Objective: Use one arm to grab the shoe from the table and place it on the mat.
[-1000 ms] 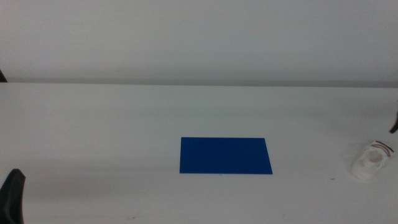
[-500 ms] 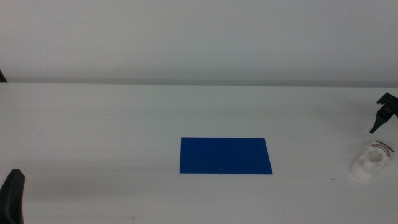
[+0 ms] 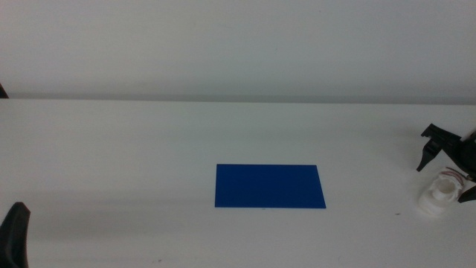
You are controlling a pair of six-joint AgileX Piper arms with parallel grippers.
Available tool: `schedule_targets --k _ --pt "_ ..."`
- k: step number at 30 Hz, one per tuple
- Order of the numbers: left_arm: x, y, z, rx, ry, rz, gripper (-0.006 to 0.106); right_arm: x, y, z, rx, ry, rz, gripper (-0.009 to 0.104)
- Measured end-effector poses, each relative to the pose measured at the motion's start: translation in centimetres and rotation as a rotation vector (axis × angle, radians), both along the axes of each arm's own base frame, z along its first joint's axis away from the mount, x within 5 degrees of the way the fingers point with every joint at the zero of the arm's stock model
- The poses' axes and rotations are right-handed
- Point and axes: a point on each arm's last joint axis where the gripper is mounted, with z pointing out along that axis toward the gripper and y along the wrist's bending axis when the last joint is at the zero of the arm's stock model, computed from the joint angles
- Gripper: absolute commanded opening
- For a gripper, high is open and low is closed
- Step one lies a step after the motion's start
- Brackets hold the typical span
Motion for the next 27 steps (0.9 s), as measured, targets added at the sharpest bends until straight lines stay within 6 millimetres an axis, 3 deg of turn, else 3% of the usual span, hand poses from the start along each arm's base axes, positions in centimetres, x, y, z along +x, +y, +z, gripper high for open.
schedule_targets --k 3,5,6,7,10,16,21,27 --pt "0.0 0.0 0.0 0.000 0.000 0.000 0.094 0.1 0.0 -0.7 0.006 0.019 -0.001 0.062" --pt "0.0 0.0 0.0 0.000 0.000 0.000 0.094 0.1 0.0 -1.0 0.008 0.027 -0.001 0.044" --pt "0.0 0.0 0.0 0.000 0.000 0.000 0.094 0.1 0.0 -1.1 0.010 0.027 -0.003 0.032" --pt "0.0 0.0 0.0 0.000 0.000 0.000 0.094 0.1 0.0 -1.1 0.011 0.030 -0.003 -0.002" --pt "0.0 0.0 0.0 0.000 0.000 0.000 0.094 0.1 0.4 -0.4 0.008 0.037 0.019 0.003" --pt "0.0 0.0 0.0 0.000 0.000 0.000 0.094 1.4 4.3 4.5 -0.003 -0.010 0.102 0.004" --pt "0.0 0.0 0.0 0.000 0.000 0.000 0.094 2.7 12.0 6.5 0.019 -0.053 0.162 0.004" --pt "0.0 0.0 0.0 0.000 0.000 0.000 0.094 2.8 21.6 5.4 0.063 -0.033 0.205 0.004"
